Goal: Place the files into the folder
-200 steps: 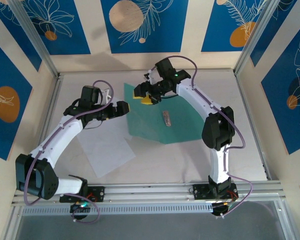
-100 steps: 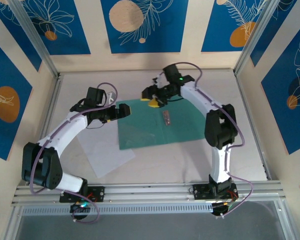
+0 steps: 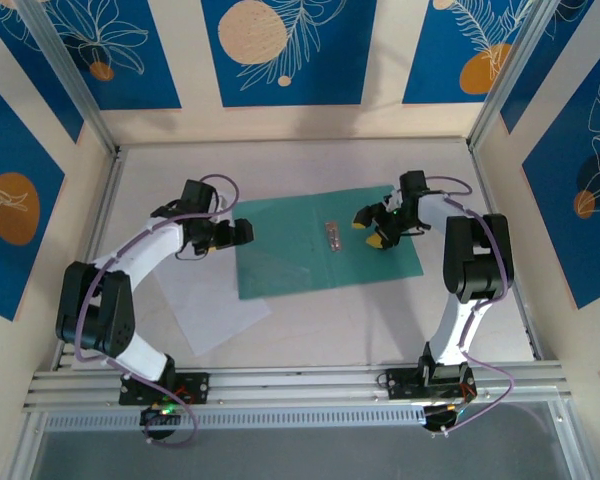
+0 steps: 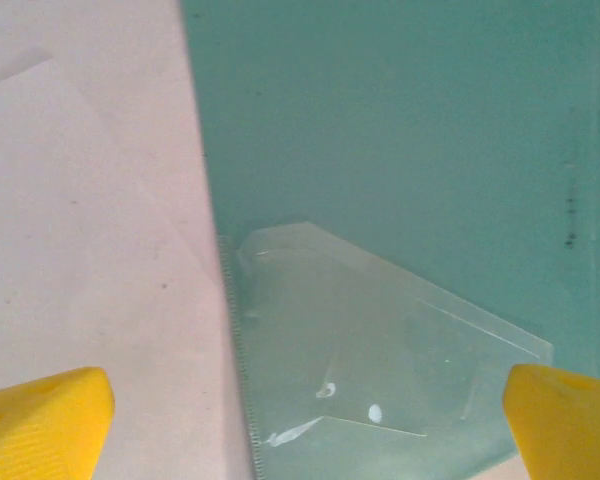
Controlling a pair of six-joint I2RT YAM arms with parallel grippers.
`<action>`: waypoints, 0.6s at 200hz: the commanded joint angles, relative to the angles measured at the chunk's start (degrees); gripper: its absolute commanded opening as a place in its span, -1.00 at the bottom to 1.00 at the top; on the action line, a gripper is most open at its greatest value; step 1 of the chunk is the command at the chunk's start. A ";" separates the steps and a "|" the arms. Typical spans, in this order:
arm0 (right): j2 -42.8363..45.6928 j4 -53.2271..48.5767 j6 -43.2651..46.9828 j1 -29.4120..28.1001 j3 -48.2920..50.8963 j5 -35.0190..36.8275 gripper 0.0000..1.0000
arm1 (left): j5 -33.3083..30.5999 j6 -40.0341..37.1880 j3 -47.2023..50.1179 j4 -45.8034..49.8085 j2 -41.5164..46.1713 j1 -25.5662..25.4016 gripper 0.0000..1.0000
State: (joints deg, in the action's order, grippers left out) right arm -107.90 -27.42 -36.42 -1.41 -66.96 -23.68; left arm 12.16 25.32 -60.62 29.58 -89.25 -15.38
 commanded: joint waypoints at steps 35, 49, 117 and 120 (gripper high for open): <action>0.92 1.94 0.72 5.93 4.32 3.02 0.29 | -1.10 -0.51 -1.18 1.14 -0.84 0.61 1.00; 1.28 1.76 0.55 7.62 5.18 3.99 0.30 | -0.87 -0.54 -0.90 0.78 -0.54 0.61 1.00; 3.07 1.43 0.61 13.25 6.64 3.24 0.26 | 0.01 -0.45 -1.61 0.93 -0.22 0.66 1.00; 3.17 1.62 0.57 13.66 6.88 3.09 0.26 | 0.09 -0.38 -1.60 0.92 -0.14 0.69 1.00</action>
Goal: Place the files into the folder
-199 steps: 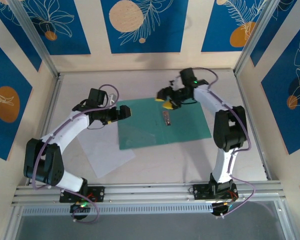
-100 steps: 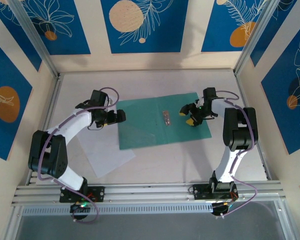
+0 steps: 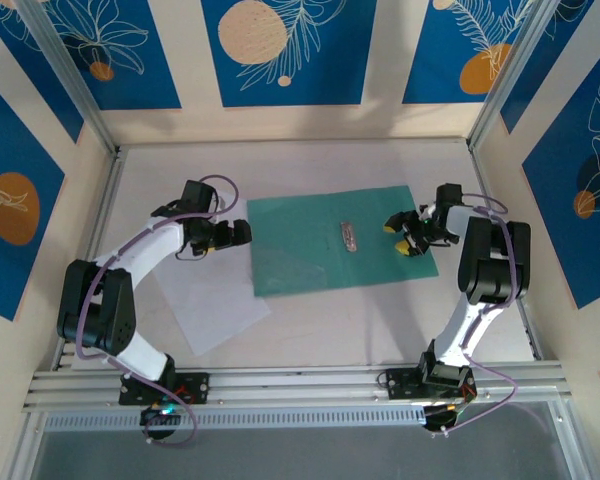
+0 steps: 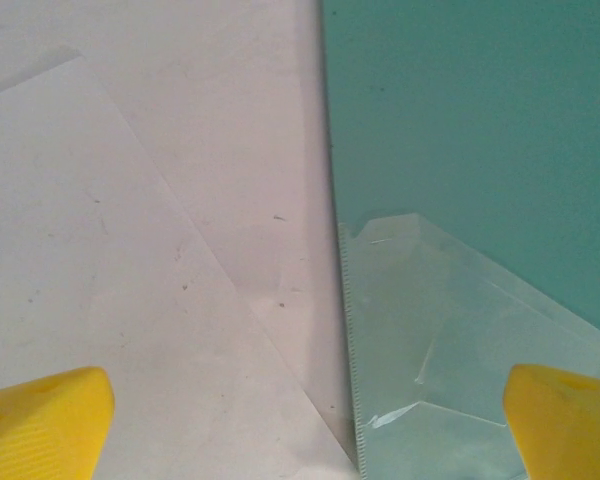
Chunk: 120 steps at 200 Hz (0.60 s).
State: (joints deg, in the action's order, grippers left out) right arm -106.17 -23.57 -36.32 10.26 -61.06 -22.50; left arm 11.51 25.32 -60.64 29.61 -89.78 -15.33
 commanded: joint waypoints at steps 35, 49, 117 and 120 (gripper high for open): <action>3.07 -2.11 1.28 4.39 2.16 2.51 0.25 | 2.70 0.58 -0.70 0.63 1.76 0.57 1.00; 3.49 -2.13 1.33 4.55 1.69 1.70 0.25 | 3.60 1.03 -0.31 0.60 2.98 0.57 1.00; 8.83 -10.70 2.85 -5.71 -10.66 1.31 0.24 | 1.49 3.12 3.55 3.20 15.63 0.48 1.00; 8.86 -10.88 2.83 -6.31 -11.19 1.34 0.24 | 1.11 3.22 3.78 3.55 16.57 0.48 1.00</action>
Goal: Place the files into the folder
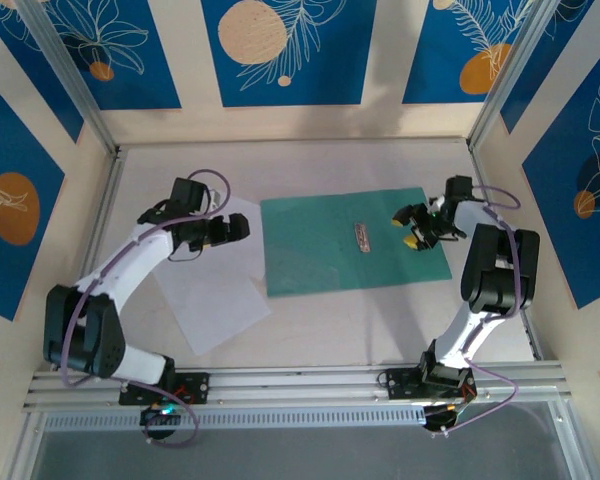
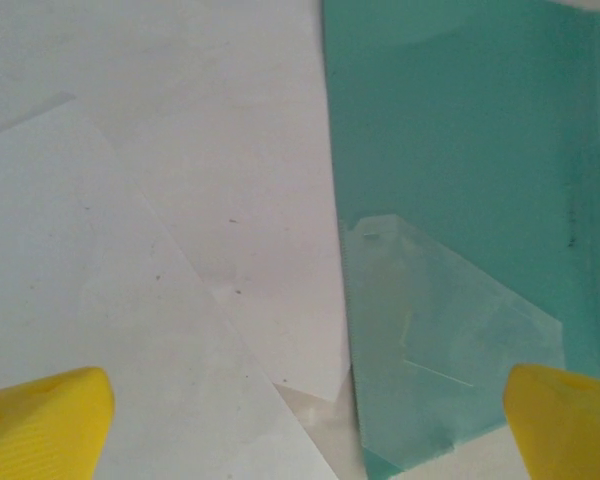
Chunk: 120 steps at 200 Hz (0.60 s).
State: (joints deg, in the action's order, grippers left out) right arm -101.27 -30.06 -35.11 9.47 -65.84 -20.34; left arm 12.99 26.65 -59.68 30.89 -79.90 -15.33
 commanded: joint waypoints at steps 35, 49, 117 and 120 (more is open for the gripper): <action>2.80 -4.69 -0.22 -17.12 -15.07 -2.27 0.24 | -4.29 3.02 7.05 5.64 15.53 0.57 1.00; 0.30 -3.57 -1.45 -22.82 -18.48 -3.94 0.23 | -0.99 4.66 10.95 2.31 18.22 0.99 1.00; -13.90 6.37 -9.72 -44.86 -26.54 -7.06 0.21 | -18.78 15.27 17.66 14.06 20.86 1.88 1.00; -14.78 6.22 -9.83 -45.64 -27.38 -7.25 0.20 | -19.57 15.52 17.90 14.42 21.06 1.88 1.00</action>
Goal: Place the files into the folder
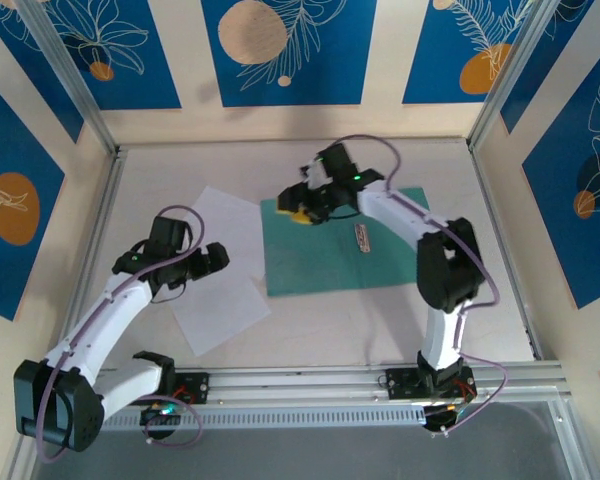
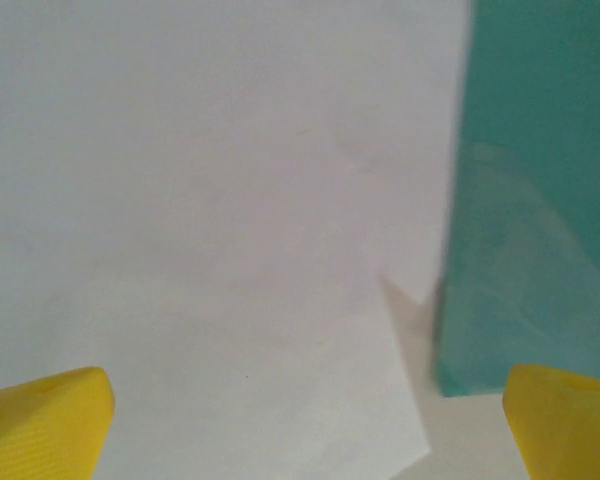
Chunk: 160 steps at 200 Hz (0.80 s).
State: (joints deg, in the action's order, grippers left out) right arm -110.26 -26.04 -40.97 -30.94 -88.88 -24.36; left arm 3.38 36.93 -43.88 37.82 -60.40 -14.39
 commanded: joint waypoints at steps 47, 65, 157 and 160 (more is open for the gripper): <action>-14.85 3.08 -5.00 -12.76 -10.33 -3.21 0.19 | -13.18 11.39 9.47 7.75 1.98 3.40 1.00; -16.27 4.94 -6.39 -13.74 -9.72 -4.00 0.19 | -10.28 12.17 12.67 5.29 2.30 5.40 1.00; -18.26 3.08 -5.85 -15.42 -9.95 -2.42 0.18 | -3.39 8.37 17.65 -1.20 2.73 10.55 0.58; -18.31 2.90 -5.81 -15.51 -9.88 -2.30 0.18 | -3.21 8.21 17.71 -1.25 2.75 10.75 0.58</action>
State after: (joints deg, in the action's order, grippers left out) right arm -127.92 -21.52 -46.65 -45.82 -97.41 -26.98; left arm -3.70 46.59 -27.49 38.28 -58.04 -5.43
